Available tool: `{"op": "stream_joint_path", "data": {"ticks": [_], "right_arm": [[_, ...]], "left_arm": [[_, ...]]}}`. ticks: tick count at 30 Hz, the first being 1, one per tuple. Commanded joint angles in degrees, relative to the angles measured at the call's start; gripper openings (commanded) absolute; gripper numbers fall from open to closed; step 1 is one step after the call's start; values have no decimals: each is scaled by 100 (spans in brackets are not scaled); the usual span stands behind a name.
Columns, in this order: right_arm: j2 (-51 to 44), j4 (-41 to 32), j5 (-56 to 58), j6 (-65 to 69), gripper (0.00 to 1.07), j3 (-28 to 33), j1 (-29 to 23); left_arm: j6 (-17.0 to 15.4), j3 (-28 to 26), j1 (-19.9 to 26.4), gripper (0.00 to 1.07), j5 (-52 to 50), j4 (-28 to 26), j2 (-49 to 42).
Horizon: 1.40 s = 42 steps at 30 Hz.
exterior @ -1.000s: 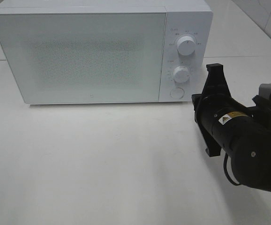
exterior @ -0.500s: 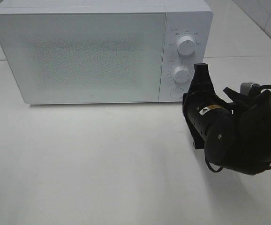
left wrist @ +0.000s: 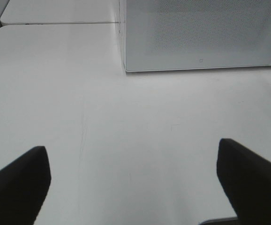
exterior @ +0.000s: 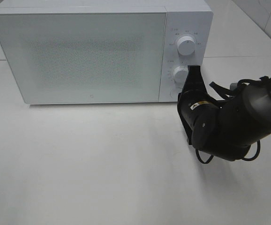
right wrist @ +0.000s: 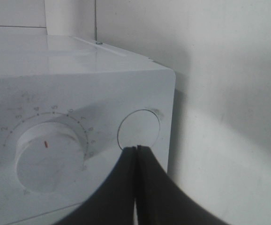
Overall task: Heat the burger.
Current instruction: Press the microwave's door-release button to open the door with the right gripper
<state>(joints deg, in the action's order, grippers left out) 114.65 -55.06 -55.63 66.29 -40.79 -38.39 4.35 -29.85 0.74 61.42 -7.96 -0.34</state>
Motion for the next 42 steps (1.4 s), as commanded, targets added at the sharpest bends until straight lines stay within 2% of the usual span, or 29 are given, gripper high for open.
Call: {"op": "stream_joint_path", "data": {"ticks": [1, 11, 20, 25, 42], "right_arm": [[57, 40, 57, -143, 0, -138, 46], [458, 52, 309, -149, 0, -579, 172], [504, 46, 304, -264, 0, -710, 304], [728, 34, 407, -269, 0, -1043, 304], [859, -109, 103, -275, 0, -1175, 504]], "left_arm": [[-11, 17, 17, 88, 11, -57, -80], [-11, 17, 17, 88, 11, -52, -80], [-11, 17, 17, 88, 11, -52, -80], [-11, 17, 17, 88, 11, -52, -80], [-11, 17, 17, 88, 11, -52, -80]]}}
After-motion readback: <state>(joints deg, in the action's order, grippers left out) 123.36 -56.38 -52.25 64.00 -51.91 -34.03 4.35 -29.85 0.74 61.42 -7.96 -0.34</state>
